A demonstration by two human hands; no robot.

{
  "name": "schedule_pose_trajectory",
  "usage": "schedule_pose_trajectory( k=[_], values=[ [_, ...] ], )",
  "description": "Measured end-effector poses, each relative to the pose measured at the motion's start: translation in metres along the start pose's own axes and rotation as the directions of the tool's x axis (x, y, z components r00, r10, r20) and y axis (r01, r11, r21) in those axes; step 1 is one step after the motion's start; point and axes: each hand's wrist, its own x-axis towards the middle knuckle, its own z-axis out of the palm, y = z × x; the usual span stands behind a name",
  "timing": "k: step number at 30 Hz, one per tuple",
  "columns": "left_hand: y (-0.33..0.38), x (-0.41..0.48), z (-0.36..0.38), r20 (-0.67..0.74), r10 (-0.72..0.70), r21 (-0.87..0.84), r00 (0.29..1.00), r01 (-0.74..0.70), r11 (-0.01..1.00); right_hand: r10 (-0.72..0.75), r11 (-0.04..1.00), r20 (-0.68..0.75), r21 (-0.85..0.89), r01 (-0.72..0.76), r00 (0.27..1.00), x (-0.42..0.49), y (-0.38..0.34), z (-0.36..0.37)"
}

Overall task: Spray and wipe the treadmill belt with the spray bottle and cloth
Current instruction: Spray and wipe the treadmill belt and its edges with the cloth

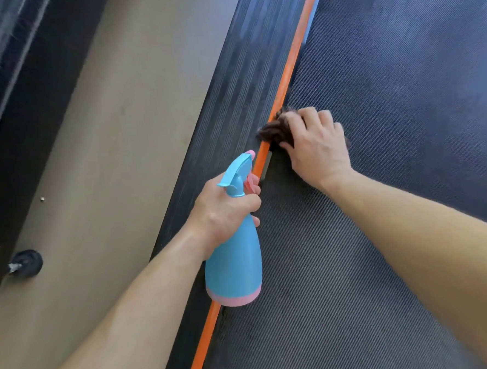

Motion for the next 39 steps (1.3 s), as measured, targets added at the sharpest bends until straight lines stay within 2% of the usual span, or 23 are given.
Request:
schedule_pose_trajectory(
  k=[2,3,4,6,8,10,11,13,15,17,18,19,22,25,27,28,31,32,34,36,39],
  values=[
    [-0.001,0.000,0.000,-0.004,-0.001,-0.005,1.000,0.001,1.000,0.111,0.993,-0.013,0.028,-0.110,0.994,-0.002,-0.009,0.001],
    [-0.001,0.000,0.000,-0.006,-0.006,0.007,1.000,0.006,1.000,0.122,0.992,-0.011,0.034,-0.122,0.992,-0.010,-0.014,-0.001],
    [0.000,-0.002,0.000,-0.006,-0.009,0.016,1.000,0.009,1.000,0.084,0.996,-0.009,0.041,-0.083,0.996,-0.025,-0.019,-0.003],
    [0.002,-0.005,0.000,-0.012,-0.010,0.036,1.000,0.010,0.999,-0.115,0.992,0.024,0.056,0.114,0.993,-0.064,-0.026,-0.005],
    [0.004,-0.008,0.001,-0.006,-0.012,0.059,1.000,0.013,0.998,-0.324,0.945,0.075,0.074,0.319,0.943,-0.092,-0.022,-0.009],
    [0.006,-0.009,0.002,0.005,-0.016,0.060,1.000,0.016,0.998,-0.372,0.928,0.094,0.034,0.370,0.924,-0.077,-0.010,-0.011],
    [0.006,-0.008,0.002,0.008,-0.010,0.062,1.000,0.010,0.998,-0.306,0.951,0.097,-0.013,0.309,0.947,-0.059,-0.006,-0.010],
    [0.006,-0.006,0.000,0.010,0.003,0.072,1.000,-0.004,0.997,-0.069,0.997,0.045,-0.034,0.071,0.997,-0.011,-0.002,-0.011],
    [0.004,-0.003,-0.003,0.009,0.004,0.058,1.000,-0.004,0.998,0.140,0.990,0.068,0.004,-0.141,0.988,0.030,0.004,-0.013],
    [0.003,-0.001,-0.006,0.006,0.004,0.032,1.000,-0.004,0.999,0.242,0.967,0.081,0.057,-0.247,0.967,0.043,0.004,-0.011],
    [0.002,-0.001,-0.007,0.003,0.004,0.026,1.000,-0.004,1.000,0.244,0.966,0.069,0.072,-0.249,0.967,0.038,0.001,-0.010],
    [0.001,-0.001,-0.008,-0.004,0.002,0.016,1.000,-0.002,1.000,0.208,0.974,0.054,0.075,-0.212,0.977,0.026,-0.004,-0.010],
    [0.002,-0.004,-0.009,-0.026,-0.006,0.009,1.000,0.006,1.000,-0.020,0.997,0.028,0.079,0.017,0.999,-0.038,-0.020,-0.008],
    [0.003,-0.007,-0.008,-0.042,-0.008,0.039,0.999,0.009,0.999,-0.267,0.962,0.062,0.070,0.263,0.962,-0.079,-0.029,-0.007],
    [0.005,-0.008,-0.006,-0.032,-0.002,0.058,0.999,0.004,0.998,-0.310,0.951,0.088,0.012,0.310,0.947,-0.065,-0.023,-0.008],
    [0.006,-0.008,-0.006,-0.023,-0.002,0.071,1.000,0.003,0.997,-0.247,0.968,0.082,-0.013,0.249,0.965,-0.050,-0.019,-0.008],
    [0.004,-0.008,-0.005,-0.010,0.007,0.094,1.000,-0.006,0.996,0.078,0.997,0.055,0.005,-0.079,0.995,0.005,-0.009,-0.011],
    [0.004,-0.009,-0.005,-0.012,0.008,0.089,1.000,-0.007,0.996,0.144,0.989,0.069,0.030,-0.146,0.987,0.016,-0.007,-0.010],
    [0.004,-0.009,-0.006,-0.012,0.005,0.066,1.000,-0.004,0.998,0.172,0.982,0.058,0.069,-0.176,0.983,0.013,-0.012,-0.007],
    [0.002,-0.012,-0.007,-0.013,-0.006,0.033,1.000,0.006,0.999,0.083,0.993,0.024,0.078,-0.085,0.996,-0.019,-0.023,-0.006],
    [0.002,-0.017,-0.006,-0.033,-0.002,0.102,0.999,0.006,0.995,-0.219,0.969,0.058,0.127,0.210,0.974,-0.091,-0.039,-0.009]
  ],
)
